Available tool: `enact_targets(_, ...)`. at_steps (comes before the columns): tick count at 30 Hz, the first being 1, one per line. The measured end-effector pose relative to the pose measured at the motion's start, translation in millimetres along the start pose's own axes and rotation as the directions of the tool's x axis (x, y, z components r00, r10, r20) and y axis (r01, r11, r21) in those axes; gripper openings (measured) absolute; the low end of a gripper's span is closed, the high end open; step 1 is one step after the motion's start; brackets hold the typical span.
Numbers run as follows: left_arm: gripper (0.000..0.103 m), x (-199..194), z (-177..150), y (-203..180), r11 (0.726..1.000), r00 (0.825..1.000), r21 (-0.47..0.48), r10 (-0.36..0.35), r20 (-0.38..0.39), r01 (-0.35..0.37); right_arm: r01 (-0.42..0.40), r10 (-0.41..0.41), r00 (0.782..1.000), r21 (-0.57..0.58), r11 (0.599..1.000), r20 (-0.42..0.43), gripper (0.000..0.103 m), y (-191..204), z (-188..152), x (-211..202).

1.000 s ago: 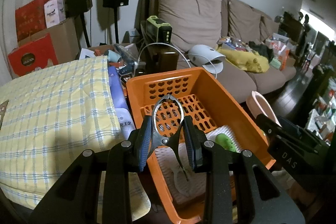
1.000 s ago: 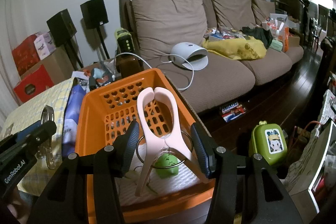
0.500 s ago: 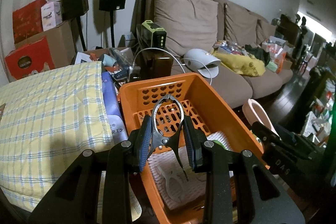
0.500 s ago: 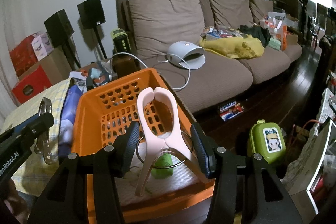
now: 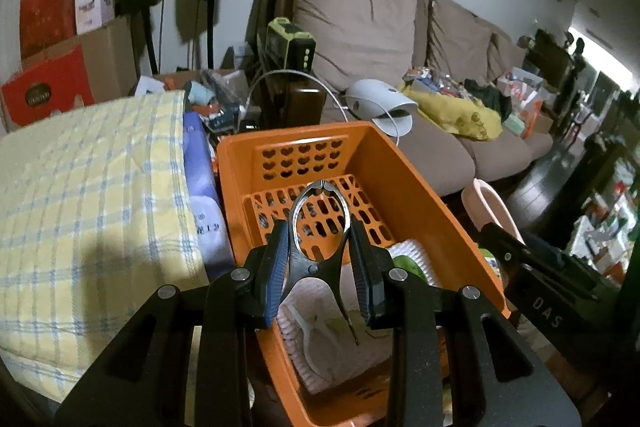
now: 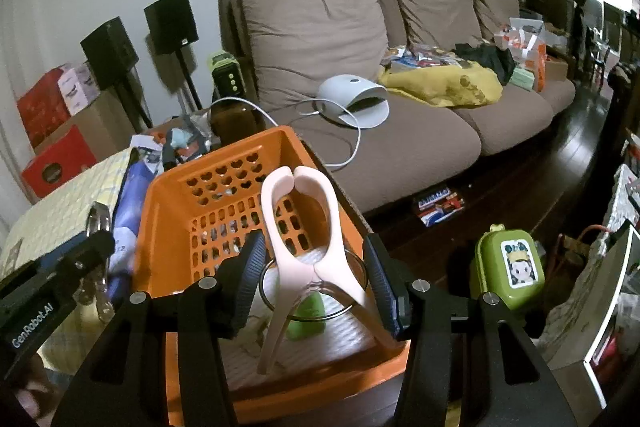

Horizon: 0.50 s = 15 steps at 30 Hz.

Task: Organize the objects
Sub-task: 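Lower the silver clip into the basket with the left tool while the right tool lowers the pink clip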

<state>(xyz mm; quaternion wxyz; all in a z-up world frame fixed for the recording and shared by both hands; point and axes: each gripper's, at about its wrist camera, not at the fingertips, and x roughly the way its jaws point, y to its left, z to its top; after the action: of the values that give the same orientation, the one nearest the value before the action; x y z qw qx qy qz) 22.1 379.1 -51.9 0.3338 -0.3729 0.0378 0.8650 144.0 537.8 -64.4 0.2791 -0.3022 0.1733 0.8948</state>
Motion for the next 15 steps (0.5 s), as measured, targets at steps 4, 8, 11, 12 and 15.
enact_targets(4, 0.028, 4.3, -2.2, 3.2, 1.0, 1.0, -0.019, -0.016, -0.018, 0.015, -0.004, 0.004, 1.0, -0.001, 1.0, -0.012, 0.052, -0.4, -0.2, 2.2)
enact_targets(8, 0.028, 8.3, -6.3, 3.8, 1.0, 0.999, -0.021, -0.022, -0.031, 0.021, -0.008, 0.007, 1.0, -0.009, 1.0, -0.027, 0.052, 3.0, -0.2, 5.0)
enact_targets(11, 0.028, 12.6, -9.8, 3.8, 0.999, 0.999, -0.023, -0.023, -0.04, 0.022, -0.011, 0.01, 0.999, -0.015, 1.0, -0.043, 0.052, 4.6, -1.4, 7.9)
enact_targets(12, 0.028, 14.3, -11.4, 4.3, 0.999, 0.999, -0.027, -0.026, -0.045, 0.025, -0.013, 0.012, 0.999, -0.019, 1.0, -0.053, 0.052, 5.5, -2.1, 9.7)
enact_targets(15, 0.028, 18.6, -15.2, 5.9, 0.999, 0.998, -0.042, -0.035, -0.057, 0.033, -0.012, 0.01, 0.997, -0.026, 1.0, -0.08, 0.052, 7.3, -4.3, 15.2)
